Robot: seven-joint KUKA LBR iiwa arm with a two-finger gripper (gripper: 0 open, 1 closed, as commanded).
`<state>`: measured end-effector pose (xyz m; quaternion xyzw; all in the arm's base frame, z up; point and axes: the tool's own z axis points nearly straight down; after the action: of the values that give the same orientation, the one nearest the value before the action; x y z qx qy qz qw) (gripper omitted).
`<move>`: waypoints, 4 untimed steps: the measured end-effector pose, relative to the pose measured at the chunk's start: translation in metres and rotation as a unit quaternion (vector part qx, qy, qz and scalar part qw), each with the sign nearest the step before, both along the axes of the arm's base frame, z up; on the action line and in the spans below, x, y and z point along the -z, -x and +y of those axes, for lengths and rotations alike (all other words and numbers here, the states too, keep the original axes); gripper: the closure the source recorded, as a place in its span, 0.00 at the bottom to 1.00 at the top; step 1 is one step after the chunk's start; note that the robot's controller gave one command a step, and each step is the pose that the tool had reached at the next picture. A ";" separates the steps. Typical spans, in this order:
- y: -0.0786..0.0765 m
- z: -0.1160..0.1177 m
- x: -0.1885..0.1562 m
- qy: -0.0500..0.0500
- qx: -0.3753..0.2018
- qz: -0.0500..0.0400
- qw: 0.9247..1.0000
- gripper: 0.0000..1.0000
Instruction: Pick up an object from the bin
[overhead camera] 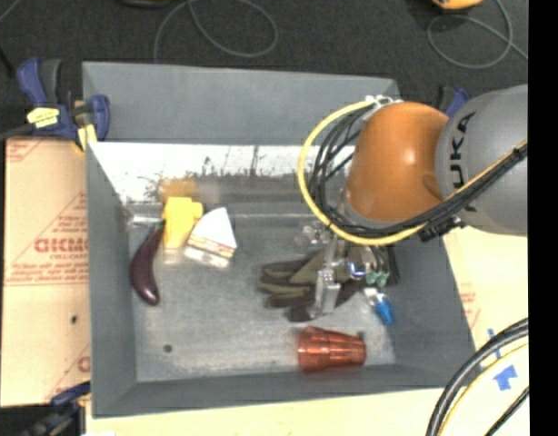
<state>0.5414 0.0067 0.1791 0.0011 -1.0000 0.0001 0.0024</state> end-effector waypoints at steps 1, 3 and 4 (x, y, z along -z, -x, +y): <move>-0.001 0.000 -0.005 0.000 0.000 -0.004 1.000 0.00; -0.034 -0.008 0.094 0.000 0.068 -0.003 0.998 0.00; -0.028 -0.007 0.069 0.001 0.063 -0.006 0.998 0.00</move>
Offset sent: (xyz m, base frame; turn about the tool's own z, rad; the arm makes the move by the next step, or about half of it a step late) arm 0.0490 -0.0346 -0.1091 -0.0837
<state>0.5692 0.0001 0.1102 -0.0622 -0.9981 0.0005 -0.0034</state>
